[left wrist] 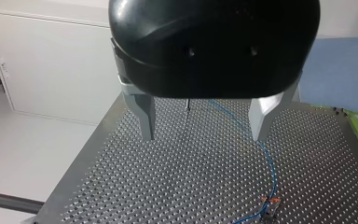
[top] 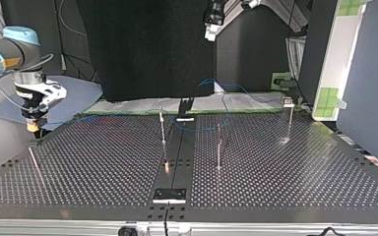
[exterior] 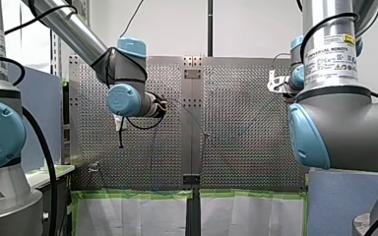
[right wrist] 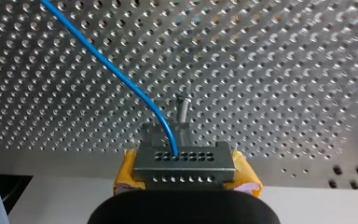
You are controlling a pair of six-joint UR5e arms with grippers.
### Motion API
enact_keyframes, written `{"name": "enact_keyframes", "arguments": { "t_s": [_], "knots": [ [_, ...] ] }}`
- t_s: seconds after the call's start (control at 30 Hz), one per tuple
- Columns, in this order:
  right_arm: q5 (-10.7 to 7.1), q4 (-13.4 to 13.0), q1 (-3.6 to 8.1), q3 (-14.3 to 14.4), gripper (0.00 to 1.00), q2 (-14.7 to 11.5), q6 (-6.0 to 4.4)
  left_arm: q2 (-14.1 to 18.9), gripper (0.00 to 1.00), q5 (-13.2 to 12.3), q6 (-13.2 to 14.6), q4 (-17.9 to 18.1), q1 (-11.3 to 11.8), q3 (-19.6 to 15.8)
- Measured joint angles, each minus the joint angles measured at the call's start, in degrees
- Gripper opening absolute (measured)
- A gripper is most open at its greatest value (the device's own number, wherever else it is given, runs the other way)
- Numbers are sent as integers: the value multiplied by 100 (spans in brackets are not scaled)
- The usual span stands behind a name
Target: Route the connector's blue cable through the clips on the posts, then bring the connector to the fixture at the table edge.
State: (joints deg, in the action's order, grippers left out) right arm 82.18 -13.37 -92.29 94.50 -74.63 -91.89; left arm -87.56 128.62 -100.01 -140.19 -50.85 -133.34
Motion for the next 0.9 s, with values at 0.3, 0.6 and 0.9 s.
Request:
{"name": "enact_keyframes", "arguments": {
  "t_s": [0.3,0.6,0.9],
  "knots": [
    [-448,-447,214,-97,0,439,-27,-42,100,-32,284,433,-31,19],
    [-867,-866,522,-141,0,635,43,-91,100,51,723,904,-79,-268],
    [-1318,-1318,761,-164,0,669,35,-180,100,111,1218,1397,-61,-470]
  ]
}}
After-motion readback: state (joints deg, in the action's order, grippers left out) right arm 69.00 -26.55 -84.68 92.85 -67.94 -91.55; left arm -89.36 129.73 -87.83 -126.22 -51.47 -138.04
